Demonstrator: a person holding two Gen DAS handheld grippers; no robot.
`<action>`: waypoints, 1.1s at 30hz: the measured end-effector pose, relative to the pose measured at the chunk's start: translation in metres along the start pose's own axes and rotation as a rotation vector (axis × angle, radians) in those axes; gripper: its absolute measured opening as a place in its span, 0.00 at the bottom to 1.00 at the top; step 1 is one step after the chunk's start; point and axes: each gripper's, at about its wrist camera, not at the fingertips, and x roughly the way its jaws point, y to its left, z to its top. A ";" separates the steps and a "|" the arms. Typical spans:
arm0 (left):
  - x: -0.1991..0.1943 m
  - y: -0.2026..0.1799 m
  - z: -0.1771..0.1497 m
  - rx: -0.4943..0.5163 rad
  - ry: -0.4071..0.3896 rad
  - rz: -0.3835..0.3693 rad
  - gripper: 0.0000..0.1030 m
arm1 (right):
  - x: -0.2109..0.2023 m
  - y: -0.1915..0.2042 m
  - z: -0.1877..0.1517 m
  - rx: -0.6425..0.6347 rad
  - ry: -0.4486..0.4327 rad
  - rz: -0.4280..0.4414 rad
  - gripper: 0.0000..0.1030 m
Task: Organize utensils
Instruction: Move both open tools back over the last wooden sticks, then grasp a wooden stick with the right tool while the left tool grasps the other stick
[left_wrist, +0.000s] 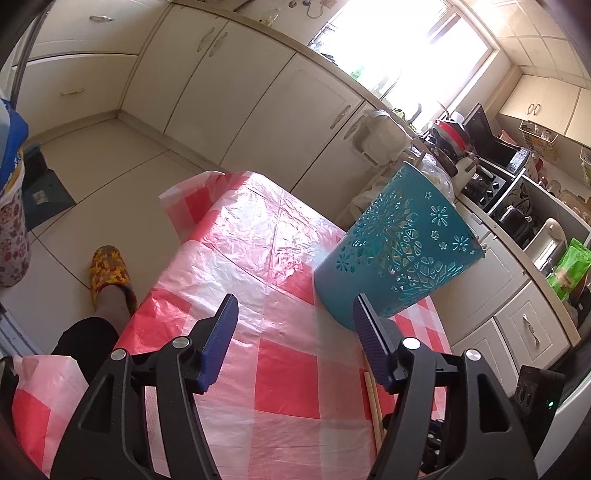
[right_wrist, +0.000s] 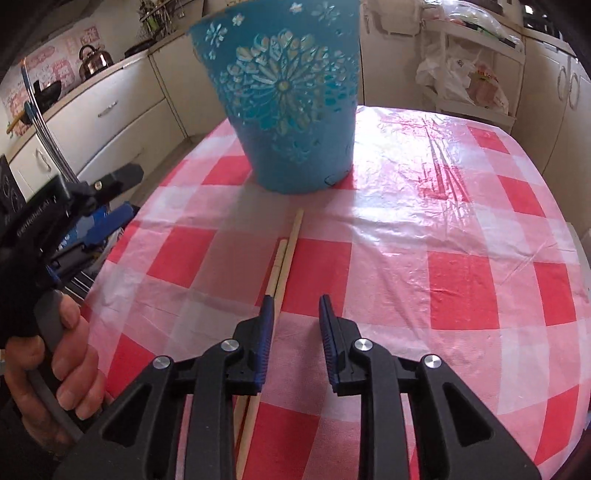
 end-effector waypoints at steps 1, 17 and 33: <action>0.001 0.000 0.000 0.001 0.003 0.004 0.60 | 0.001 0.003 -0.001 -0.017 -0.002 -0.015 0.25; 0.012 -0.010 -0.002 0.031 0.099 0.026 0.65 | -0.024 -0.037 -0.011 0.134 -0.039 0.034 0.06; 0.043 -0.120 -0.082 0.510 0.380 0.224 0.58 | -0.041 -0.064 -0.017 0.160 -0.070 0.028 0.06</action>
